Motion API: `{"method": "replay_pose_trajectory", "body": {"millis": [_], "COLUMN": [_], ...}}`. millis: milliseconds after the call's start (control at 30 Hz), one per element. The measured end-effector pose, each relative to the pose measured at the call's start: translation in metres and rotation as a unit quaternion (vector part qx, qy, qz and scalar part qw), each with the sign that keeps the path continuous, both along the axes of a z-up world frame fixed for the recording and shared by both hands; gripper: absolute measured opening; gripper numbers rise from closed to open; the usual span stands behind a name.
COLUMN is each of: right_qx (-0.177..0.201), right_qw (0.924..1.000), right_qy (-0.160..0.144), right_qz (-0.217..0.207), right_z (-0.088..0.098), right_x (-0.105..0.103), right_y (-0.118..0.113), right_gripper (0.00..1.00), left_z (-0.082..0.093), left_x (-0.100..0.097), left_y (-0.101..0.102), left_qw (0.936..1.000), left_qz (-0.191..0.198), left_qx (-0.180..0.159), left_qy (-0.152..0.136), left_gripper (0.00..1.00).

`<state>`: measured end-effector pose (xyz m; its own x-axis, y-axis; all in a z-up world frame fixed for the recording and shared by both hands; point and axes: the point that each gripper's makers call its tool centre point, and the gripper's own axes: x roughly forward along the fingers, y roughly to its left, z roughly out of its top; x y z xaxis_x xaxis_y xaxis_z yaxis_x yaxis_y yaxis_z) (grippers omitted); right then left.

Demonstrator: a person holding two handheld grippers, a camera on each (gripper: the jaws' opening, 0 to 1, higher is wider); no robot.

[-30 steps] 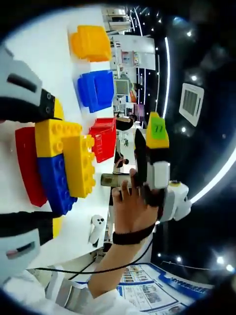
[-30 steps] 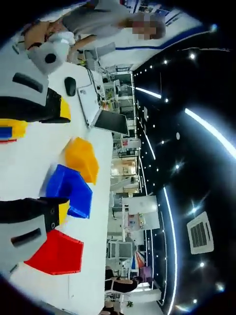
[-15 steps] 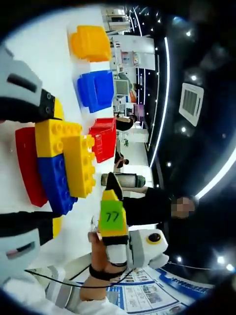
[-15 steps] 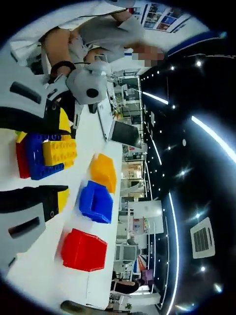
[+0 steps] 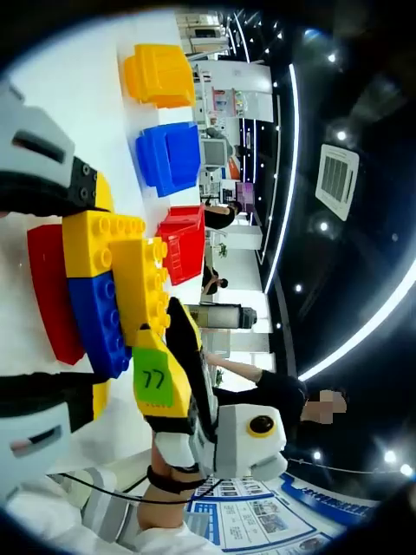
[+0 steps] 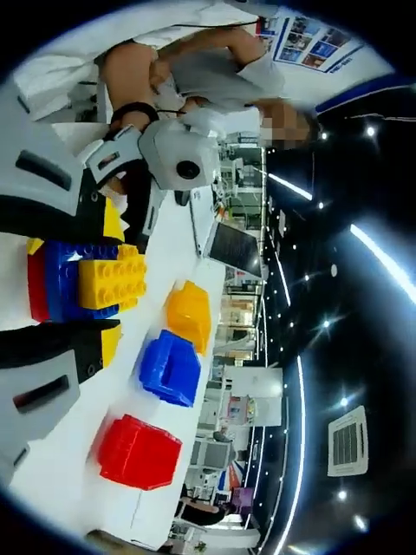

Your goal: Take apart the toy blocks one by one and place each separated block into its matching bin, sorting the blocks by their type until all the connected pieces are disassembled and separated into the correct bins

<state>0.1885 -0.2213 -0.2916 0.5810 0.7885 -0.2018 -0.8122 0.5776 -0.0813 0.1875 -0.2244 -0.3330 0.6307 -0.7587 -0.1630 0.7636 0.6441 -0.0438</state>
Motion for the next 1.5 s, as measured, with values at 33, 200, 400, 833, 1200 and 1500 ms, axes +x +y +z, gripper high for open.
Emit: {"method": "replay_pose_trajectory", "body": {"millis": [33,200,400,833,1200,1500], "right_qx": [-0.002,-0.013,-0.011,-0.008,0.075,0.056], "right_qw": [1.0000,0.9999,0.9999,0.9994,0.9886,0.9953], "right_qy": [0.001,-0.005,0.011,0.032,0.126,0.075], "right_qz": [0.002,0.000,0.007,-0.006,-0.035,-0.025], "right_z": [-0.001,-0.005,-0.006,-0.007,0.000,0.008], "right_x": [0.000,0.005,0.003,-0.003,-0.005,0.001], "right_y": [0.002,0.002,0.004,0.006,0.003,0.003], "right_gripper": [0.32,0.26,0.26,0.25,0.24,0.25], "left_z": [0.000,-0.001,-0.002,-0.001,-0.001,-0.002], "left_x": [-0.001,0.000,0.001,0.004,0.002,0.001], "left_y": [-0.001,-0.001,-0.004,-0.002,-0.002,-0.005], "left_qw": [1.0000,1.0000,1.0000,0.9999,0.9998,0.9998], "left_qz": [-0.001,-0.005,-0.002,0.008,0.008,0.008], "left_qx": [0.000,0.003,0.007,0.008,0.013,0.013], "left_qy": [0.000,-0.002,-0.004,-0.009,-0.014,-0.013], "left_gripper": [0.72,0.72,0.75,0.76,0.75,0.74]}}
